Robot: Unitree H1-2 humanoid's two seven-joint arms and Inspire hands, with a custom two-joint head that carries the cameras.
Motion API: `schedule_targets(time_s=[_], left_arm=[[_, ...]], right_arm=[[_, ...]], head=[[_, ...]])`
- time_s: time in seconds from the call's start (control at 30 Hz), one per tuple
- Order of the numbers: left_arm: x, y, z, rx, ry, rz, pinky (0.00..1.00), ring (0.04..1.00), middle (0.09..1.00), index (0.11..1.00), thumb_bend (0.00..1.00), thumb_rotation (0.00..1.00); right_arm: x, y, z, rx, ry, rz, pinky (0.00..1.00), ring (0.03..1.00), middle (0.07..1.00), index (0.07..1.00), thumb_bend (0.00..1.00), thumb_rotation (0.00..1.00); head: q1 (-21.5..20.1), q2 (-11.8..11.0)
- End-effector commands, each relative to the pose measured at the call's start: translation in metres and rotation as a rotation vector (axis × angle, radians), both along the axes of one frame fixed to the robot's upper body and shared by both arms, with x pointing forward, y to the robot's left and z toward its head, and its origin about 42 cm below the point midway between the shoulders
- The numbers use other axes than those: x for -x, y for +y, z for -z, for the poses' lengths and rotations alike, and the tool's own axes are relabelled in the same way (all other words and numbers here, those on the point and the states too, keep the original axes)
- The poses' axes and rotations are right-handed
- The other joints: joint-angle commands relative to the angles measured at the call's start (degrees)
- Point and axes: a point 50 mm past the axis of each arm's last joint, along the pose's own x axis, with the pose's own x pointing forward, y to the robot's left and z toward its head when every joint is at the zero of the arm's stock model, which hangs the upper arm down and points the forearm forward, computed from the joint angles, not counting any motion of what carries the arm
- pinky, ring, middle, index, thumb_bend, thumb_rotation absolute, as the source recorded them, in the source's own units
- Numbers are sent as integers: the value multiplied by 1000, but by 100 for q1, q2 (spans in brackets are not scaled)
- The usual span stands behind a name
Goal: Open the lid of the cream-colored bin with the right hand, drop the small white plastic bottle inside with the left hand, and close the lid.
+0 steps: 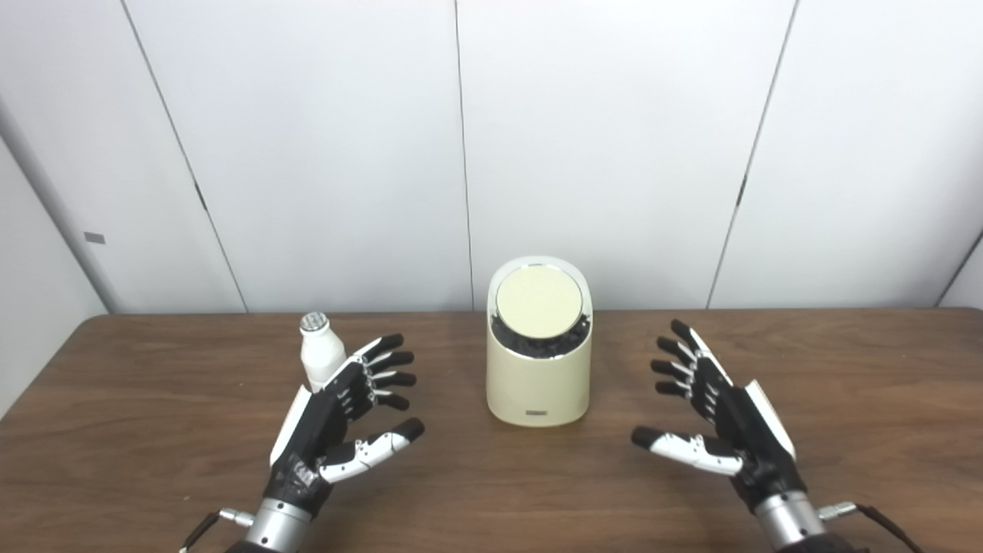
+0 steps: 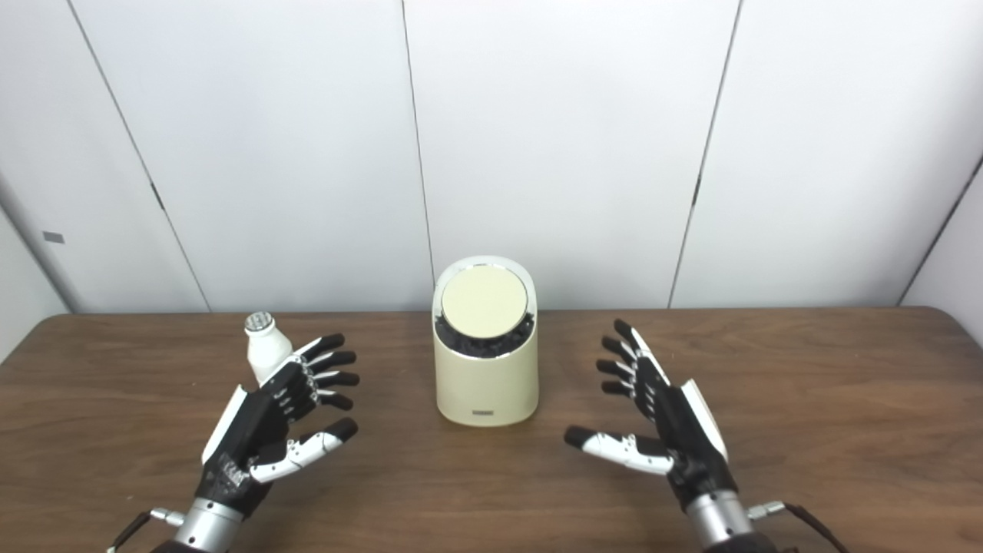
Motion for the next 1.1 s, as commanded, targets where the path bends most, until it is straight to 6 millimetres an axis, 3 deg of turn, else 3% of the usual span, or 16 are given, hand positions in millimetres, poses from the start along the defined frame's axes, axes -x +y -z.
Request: schedule_targets(time_s=[0.0, 0.3, 0.8, 1.07], left_arm=[[-9, -4, -17, -6, -90, 11, 621, 737, 818, 888, 705, 219], [-12, -8, -16, 14, -82, 13, 624, 734, 811, 885, 712, 218], [-12, -8, -14, 19, -82, 18, 632, 734, 812, 887, 717, 215], [-12, -9, -13, 17, -79, 26, 628, 732, 810, 884, 723, 218]], right_arm=[[-18, 8, -38, 40, -116, 9, 814, 923, 951, 972, 785, 414], [-55, 25, -88, 141, -150, 24, 930, 972, 959, 976, 800, 385], [-87, 54, -132, 334, -104, 140, 769, 926, 959, 959, 784, 366], [-104, 65, -140, 382, -104, 156, 719, 881, 936, 947, 822, 354]], head=[[-6, 3], [-17, -15], [-31, -2], [-24, -9]])
